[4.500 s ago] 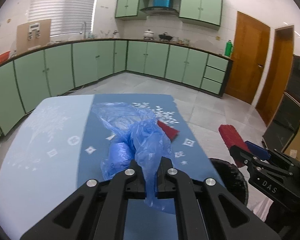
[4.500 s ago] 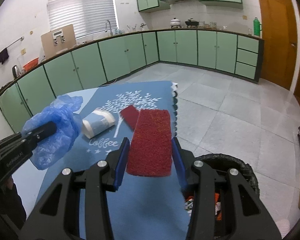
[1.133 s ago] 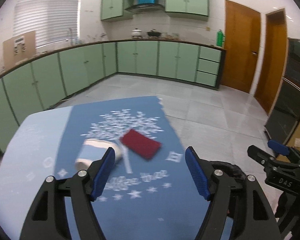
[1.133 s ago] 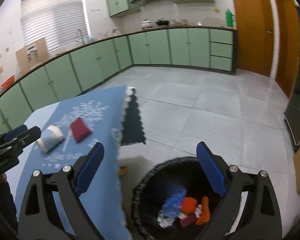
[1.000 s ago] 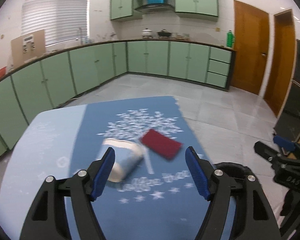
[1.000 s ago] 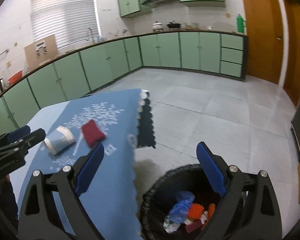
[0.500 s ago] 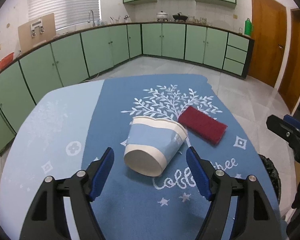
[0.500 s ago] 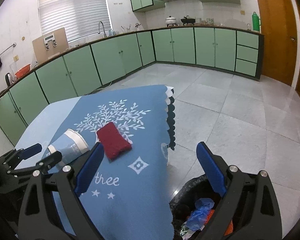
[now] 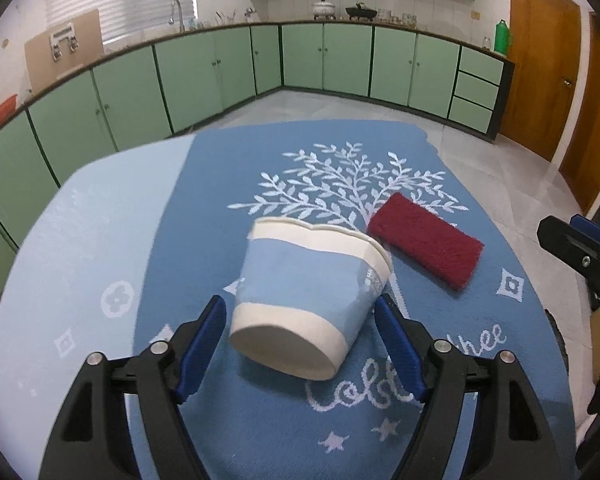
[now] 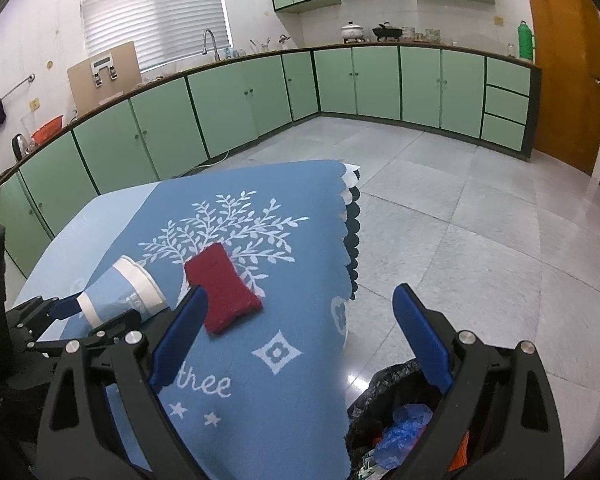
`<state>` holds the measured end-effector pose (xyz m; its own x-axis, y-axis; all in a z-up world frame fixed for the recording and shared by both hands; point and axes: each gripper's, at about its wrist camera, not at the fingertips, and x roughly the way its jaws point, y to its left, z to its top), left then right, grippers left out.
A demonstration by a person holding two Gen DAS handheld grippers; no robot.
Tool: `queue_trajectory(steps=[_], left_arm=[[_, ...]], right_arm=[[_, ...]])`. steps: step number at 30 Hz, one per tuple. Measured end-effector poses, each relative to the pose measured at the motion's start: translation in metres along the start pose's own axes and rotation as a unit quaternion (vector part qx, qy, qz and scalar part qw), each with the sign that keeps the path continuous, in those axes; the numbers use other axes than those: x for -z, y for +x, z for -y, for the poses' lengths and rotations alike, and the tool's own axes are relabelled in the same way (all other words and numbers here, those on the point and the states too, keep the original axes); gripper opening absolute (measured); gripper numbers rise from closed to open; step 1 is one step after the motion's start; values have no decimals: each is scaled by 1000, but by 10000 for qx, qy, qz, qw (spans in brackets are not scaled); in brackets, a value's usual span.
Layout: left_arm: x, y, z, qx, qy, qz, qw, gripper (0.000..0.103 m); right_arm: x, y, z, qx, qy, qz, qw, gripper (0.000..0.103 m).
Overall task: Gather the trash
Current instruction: 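Grasp the paper cup with the left tool while the right tool grasps the red pad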
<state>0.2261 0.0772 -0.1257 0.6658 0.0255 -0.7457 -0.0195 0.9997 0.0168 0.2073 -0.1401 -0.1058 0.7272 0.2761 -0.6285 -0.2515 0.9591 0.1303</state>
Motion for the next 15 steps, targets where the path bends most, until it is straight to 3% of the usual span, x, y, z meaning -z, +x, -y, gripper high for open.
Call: queue_trajectory(steps=[4,9,15], left_arm=[[-1,14,-2,80,-65,-300,9995,75],[-2,12,-5,178,-156,-202,9995,64],[-4,-4,-23,36,-378,45,9993,62]], right_arm=[[-1,7,-1,-51,-40,-69,10000,91],[-5,16,-4,-136,-117,-196,9996,91],[-7,28,-19,-345,-476,-392,9975,91]])
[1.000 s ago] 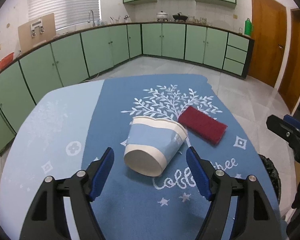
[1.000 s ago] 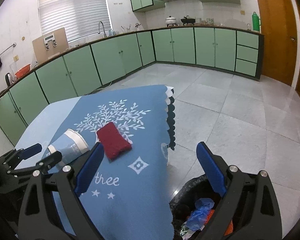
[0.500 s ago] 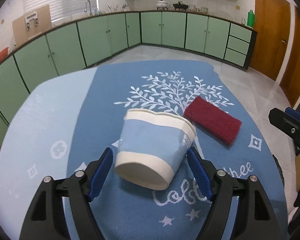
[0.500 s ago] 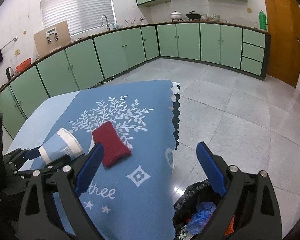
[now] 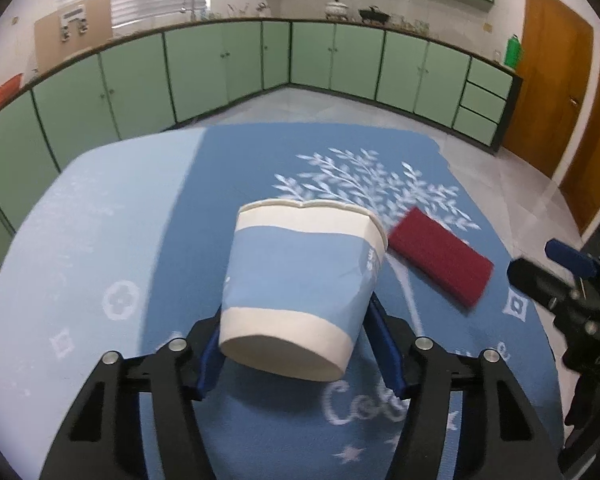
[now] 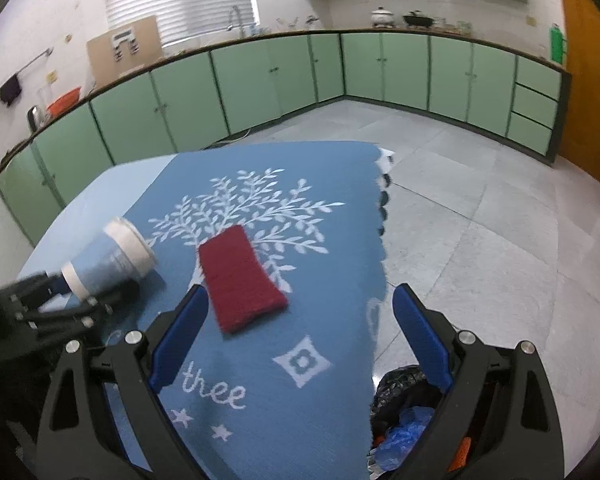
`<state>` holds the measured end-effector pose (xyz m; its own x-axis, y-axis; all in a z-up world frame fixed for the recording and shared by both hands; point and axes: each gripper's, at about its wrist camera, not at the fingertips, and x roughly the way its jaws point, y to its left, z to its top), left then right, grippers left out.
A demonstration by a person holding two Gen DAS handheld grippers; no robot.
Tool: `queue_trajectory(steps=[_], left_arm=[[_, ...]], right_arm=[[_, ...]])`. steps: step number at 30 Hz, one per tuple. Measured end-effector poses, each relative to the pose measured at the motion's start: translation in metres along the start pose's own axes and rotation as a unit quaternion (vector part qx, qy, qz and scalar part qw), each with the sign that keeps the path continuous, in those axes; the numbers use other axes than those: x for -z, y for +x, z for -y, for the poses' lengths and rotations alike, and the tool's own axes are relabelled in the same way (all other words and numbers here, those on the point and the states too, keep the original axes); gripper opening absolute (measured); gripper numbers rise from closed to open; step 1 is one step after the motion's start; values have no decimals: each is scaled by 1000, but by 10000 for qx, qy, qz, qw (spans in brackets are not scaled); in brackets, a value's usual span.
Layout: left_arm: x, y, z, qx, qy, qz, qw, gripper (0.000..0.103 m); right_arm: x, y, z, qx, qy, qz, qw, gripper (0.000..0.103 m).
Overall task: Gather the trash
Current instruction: 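Grasp the paper cup with the left tool while the right tool grasps the red pad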
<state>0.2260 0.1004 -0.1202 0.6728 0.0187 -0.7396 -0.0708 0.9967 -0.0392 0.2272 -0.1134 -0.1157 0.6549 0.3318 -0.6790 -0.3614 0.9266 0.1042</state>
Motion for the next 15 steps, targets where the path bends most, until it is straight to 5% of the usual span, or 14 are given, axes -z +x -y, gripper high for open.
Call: queue_trajectory(steps=[15], left_arm=[[4,11,-31,-272,-378,-204,9987,62]], right_arm=[[-10,39,-28,-39,-177,-617,9979,84]])
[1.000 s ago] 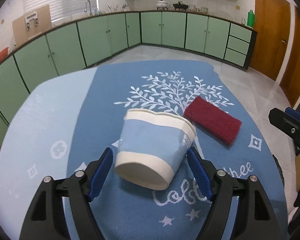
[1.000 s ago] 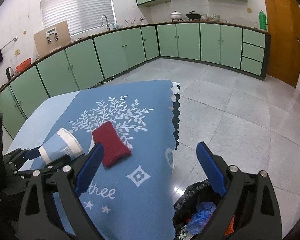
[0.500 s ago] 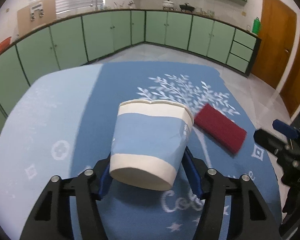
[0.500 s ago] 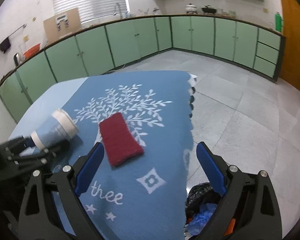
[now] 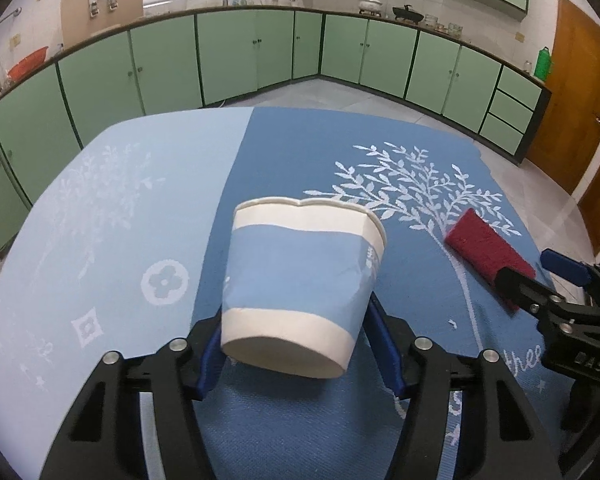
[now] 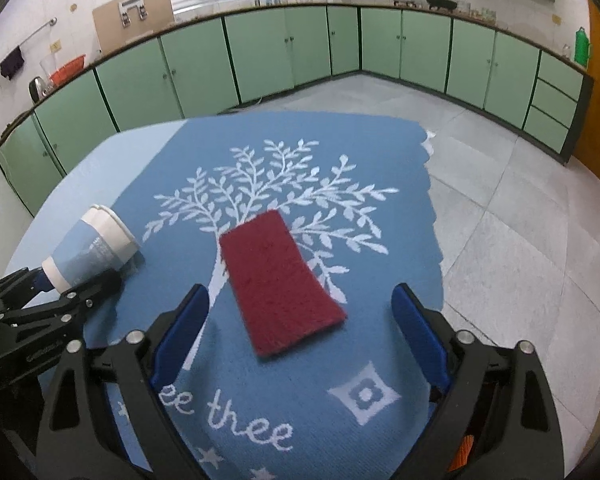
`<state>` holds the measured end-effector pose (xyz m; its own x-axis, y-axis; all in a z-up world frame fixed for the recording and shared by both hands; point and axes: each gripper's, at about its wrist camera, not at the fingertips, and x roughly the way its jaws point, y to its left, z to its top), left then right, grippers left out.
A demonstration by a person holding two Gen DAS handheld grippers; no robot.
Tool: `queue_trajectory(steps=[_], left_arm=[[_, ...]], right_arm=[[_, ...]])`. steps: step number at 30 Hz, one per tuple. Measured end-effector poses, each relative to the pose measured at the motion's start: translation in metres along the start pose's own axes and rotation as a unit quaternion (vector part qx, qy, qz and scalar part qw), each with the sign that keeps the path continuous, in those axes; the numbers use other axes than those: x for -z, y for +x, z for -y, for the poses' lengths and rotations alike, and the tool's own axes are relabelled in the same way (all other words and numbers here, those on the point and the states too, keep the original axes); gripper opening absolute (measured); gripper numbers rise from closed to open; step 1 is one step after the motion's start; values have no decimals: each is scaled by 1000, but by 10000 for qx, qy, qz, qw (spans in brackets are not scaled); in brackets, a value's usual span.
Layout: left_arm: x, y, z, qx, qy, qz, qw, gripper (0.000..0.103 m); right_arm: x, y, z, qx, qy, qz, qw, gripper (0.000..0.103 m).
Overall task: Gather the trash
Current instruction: 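Grasp the paper cup with the left tool while the right tool grasps the red pad, then lift the paper cup and red pad and carry them over the bin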
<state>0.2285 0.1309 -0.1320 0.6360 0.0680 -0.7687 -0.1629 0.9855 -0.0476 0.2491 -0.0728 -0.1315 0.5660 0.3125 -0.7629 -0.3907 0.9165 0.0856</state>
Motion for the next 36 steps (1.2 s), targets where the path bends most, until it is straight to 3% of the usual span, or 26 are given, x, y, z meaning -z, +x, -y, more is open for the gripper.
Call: queue_trajectory(steps=[3,5,8,22,36], left_arm=[[1,0,0,-30,29,2,10000,62],[1,0,0,-24,21,-5,10000,62],[3,-1,0,-44,37,-6,10000,62],[3,-10,7,-34,77,160,9998,60],[0,-71,51,499,409,596,9961,60]], right_arm=[[1,7,-1,72,-35,-178,9998,80],[1,8,-2,73,-64,-199,9998,66],[1,9,-5,-21,-123,-206,9997,54],[4,-20,9,-129,260,261,9992,52],[17,-97,39,2,585,808,9950,52]])
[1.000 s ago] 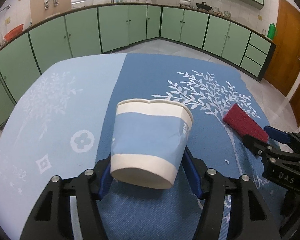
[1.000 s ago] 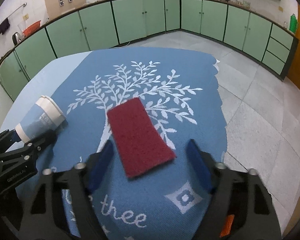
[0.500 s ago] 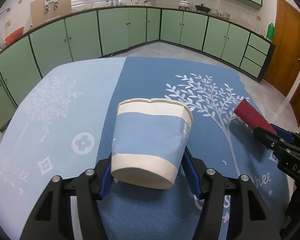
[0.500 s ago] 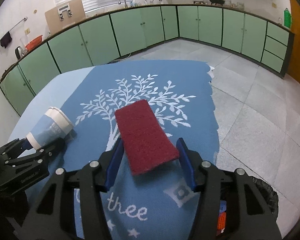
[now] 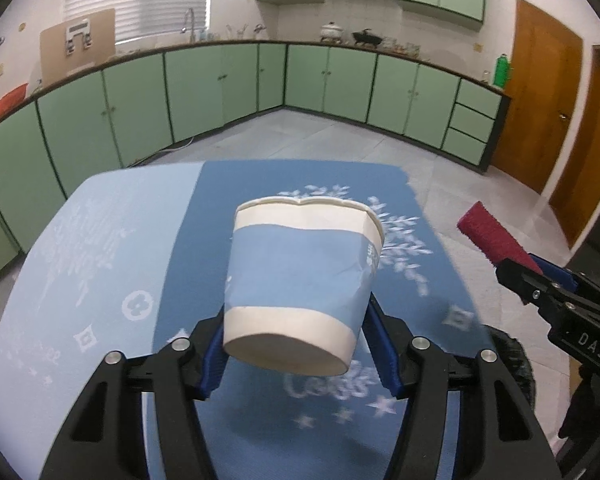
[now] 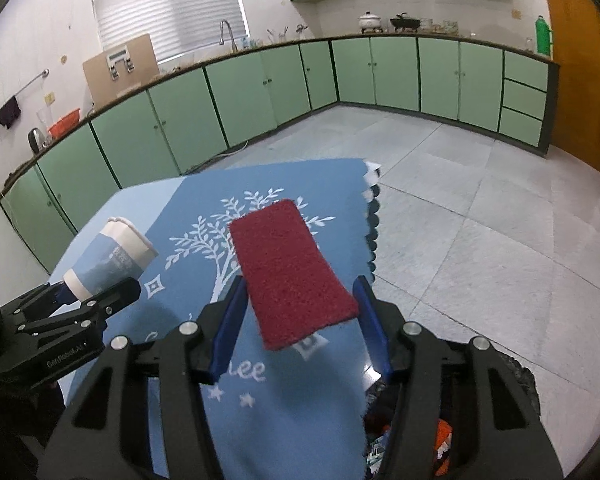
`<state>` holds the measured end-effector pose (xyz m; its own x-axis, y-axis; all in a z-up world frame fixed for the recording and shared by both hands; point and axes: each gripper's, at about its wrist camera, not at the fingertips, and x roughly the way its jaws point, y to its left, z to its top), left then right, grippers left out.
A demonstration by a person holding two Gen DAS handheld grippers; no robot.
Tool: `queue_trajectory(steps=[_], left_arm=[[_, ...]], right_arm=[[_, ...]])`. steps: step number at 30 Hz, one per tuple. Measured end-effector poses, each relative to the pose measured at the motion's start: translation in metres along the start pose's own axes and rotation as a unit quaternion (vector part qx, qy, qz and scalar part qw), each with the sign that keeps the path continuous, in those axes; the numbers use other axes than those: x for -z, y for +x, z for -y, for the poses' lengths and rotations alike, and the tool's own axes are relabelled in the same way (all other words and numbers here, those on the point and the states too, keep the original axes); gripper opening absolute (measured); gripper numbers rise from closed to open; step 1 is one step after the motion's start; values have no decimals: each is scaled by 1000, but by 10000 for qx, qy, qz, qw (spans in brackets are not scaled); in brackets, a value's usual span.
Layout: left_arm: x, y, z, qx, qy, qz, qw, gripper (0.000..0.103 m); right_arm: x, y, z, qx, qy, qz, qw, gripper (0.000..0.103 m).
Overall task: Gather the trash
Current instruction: 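Lift the paper cup and red pad and carry them over the bin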
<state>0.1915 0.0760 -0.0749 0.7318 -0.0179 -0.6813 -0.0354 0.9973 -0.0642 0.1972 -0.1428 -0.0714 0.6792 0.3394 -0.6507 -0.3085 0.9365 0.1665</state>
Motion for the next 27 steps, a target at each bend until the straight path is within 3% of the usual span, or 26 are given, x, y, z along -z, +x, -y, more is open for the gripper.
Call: queue_trajectory(steps=[14,27], left_arm=[[0,-56,82,798,553,454,9942,59],[20,-66,160,1517,1145,446,9808,59]], right_arm=[[25,-102,52,439,231,586,9970,53],[66,-159,116,1210,661,802,9872,53]])
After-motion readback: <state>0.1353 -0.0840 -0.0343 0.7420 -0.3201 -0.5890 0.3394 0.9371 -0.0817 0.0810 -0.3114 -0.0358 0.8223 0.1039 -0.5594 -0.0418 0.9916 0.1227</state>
